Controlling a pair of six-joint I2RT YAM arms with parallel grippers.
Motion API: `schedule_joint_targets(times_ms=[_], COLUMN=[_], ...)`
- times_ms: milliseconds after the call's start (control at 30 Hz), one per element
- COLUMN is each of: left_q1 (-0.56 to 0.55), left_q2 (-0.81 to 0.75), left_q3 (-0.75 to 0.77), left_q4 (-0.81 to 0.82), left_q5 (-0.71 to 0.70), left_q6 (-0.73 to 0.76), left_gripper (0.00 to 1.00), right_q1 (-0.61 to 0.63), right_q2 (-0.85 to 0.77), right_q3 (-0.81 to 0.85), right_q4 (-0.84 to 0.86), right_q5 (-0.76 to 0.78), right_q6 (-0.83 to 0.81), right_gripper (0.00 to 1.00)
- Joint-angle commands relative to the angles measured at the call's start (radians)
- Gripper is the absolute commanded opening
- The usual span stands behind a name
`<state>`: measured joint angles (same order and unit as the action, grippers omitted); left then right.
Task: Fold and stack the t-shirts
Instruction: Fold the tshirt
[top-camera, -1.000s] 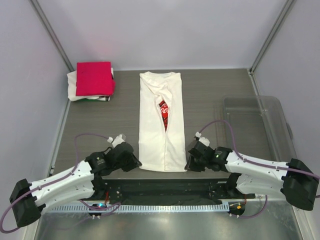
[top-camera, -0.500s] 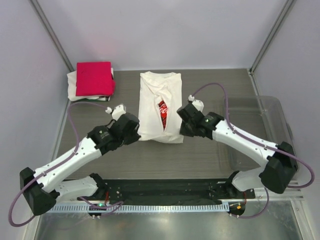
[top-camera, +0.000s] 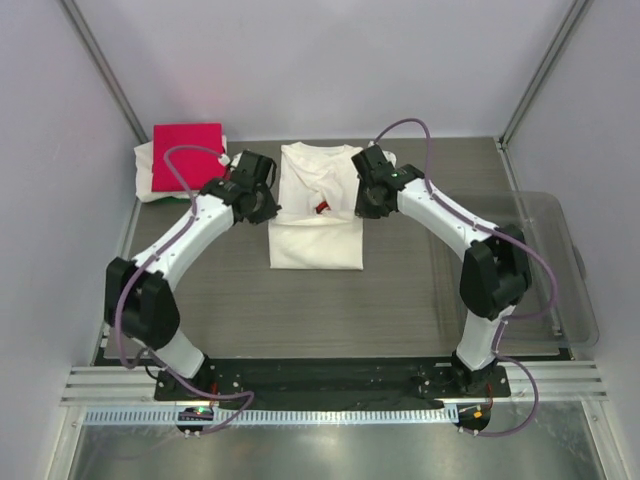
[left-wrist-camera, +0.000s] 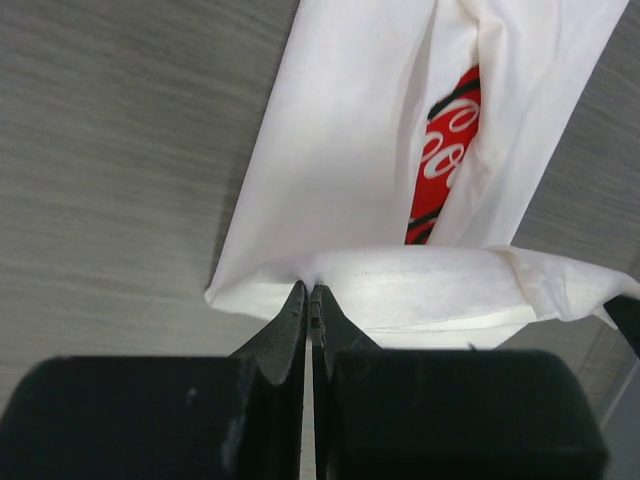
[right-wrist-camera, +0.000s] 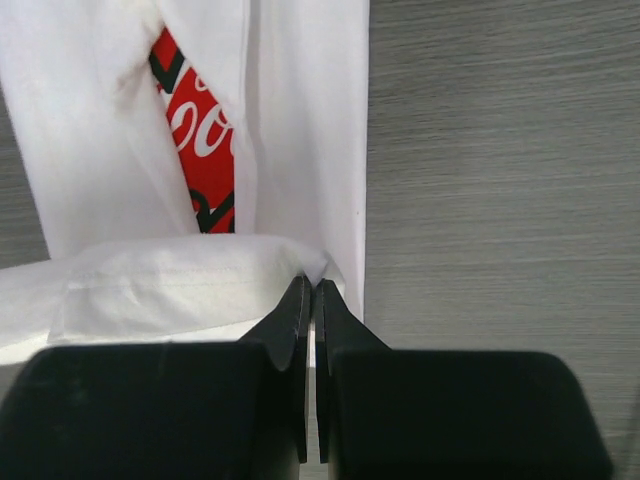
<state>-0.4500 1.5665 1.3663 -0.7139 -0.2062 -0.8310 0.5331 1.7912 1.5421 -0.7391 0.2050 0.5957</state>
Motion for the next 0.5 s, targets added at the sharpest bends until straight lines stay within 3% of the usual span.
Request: schedule_joint_targets(times_ms=[0,467], left_q1=[0.057,0.142], left_q2=[0.094,0.467], left_q3=[0.097,0.39], left_q4=[0.037,0.05], left_q5=[0.07,0.202], left_q6=[0.079,0.144], left_gripper=[0.0,0.0], right_q1=[-0.033,-0.11], right_q2=[0.084,0.306], right_q3=[0.114,0.279], right_q4=[-0.011,-0.016], right_q5=[-0.03,-0.075], right_q6=[-0.071,-0.099], right_gripper=[0.01,0.01])
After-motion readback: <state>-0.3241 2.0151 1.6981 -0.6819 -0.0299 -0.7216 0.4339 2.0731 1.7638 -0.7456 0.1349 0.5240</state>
